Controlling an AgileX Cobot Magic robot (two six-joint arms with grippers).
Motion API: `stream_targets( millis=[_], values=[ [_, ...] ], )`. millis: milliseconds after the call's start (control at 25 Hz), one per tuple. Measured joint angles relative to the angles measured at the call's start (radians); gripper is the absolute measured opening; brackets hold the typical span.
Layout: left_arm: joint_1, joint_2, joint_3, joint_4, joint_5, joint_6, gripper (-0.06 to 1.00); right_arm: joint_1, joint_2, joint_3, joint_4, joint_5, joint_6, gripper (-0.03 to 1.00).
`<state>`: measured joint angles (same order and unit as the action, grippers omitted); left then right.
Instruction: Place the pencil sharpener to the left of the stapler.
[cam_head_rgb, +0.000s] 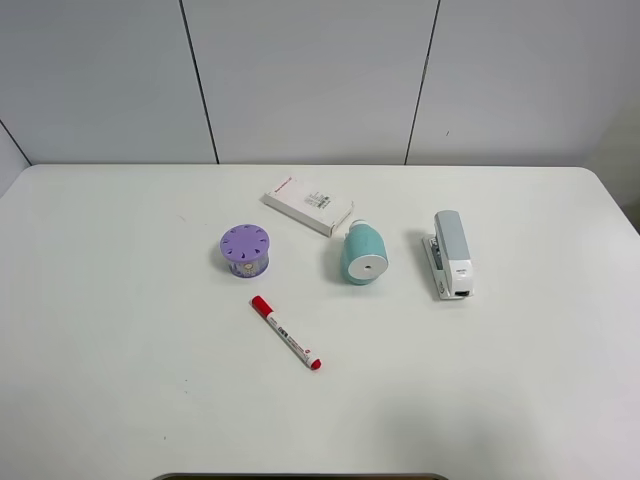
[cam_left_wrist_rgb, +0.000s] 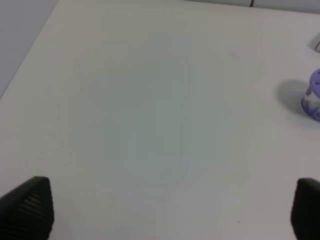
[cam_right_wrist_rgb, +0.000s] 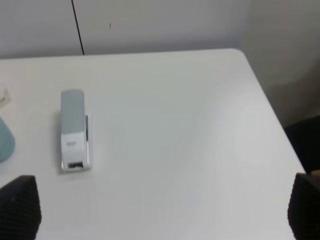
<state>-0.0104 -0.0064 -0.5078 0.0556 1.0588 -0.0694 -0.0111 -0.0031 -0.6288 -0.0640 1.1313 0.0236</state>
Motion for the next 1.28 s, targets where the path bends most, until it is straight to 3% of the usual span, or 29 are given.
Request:
stream_targets(
  millis=[560,1280],
  values=[
    [0.000,0.000,0.000,0.000,0.000,0.000,0.95,0.000,0.000,0.125,0.033,-0.050,-0.001,0.99],
    [0.000,0.000,0.000,0.000,0.000,0.000,0.95,0.000,0.000,0.125,0.044,-0.064,-0.011,0.99]
  ],
)
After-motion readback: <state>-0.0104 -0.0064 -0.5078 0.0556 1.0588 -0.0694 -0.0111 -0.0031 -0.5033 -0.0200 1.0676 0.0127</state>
